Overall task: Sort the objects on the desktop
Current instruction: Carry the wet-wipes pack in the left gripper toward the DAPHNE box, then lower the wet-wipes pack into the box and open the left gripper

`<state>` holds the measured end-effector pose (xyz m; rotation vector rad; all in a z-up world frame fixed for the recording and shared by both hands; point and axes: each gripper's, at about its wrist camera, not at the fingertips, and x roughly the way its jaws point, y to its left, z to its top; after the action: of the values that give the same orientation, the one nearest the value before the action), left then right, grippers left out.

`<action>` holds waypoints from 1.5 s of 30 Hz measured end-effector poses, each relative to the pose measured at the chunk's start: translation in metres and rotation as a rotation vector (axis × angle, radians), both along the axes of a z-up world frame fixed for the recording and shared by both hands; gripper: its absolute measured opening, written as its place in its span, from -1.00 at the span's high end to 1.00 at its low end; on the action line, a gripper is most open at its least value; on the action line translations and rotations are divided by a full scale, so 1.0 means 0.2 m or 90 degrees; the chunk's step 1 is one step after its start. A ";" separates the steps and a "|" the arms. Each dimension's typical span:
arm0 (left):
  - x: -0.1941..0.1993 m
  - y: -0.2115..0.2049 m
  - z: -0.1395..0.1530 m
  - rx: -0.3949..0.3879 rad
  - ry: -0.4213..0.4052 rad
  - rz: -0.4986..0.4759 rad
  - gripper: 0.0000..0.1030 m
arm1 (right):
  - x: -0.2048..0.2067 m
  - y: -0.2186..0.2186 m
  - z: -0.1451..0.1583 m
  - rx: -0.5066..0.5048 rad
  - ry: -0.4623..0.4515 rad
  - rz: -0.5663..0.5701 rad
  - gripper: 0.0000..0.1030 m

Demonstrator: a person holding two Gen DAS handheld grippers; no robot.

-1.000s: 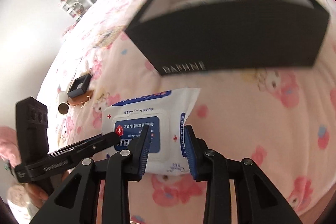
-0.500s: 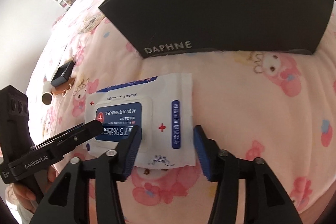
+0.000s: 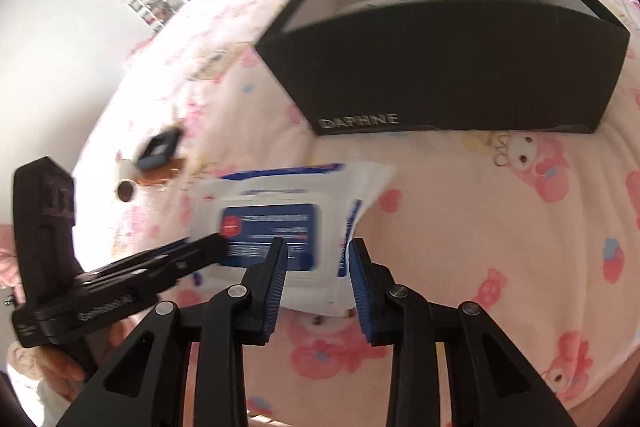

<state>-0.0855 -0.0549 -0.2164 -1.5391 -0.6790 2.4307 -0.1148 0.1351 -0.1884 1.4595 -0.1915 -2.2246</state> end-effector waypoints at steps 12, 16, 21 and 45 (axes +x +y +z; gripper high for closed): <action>-0.01 -0.07 -0.08 0.005 -0.023 0.030 0.31 | -0.05 0.11 -0.04 0.019 -0.004 -0.042 0.46; -0.03 -0.06 -0.12 0.004 -0.033 0.023 0.01 | -0.09 0.13 -0.13 0.016 -0.043 -0.048 0.36; -0.04 -0.03 -0.20 0.034 -0.050 0.021 0.02 | -0.13 0.12 -0.29 -0.012 -0.103 -0.045 0.14; -0.55 0.27 0.68 -0.002 0.175 -0.080 0.24 | -0.36 0.26 0.65 -0.023 0.168 -0.078 0.33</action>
<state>-0.1963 -0.0014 -0.0795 -1.1767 -0.5094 2.4818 -0.1874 0.1867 -0.0574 1.1486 -0.2370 -2.4715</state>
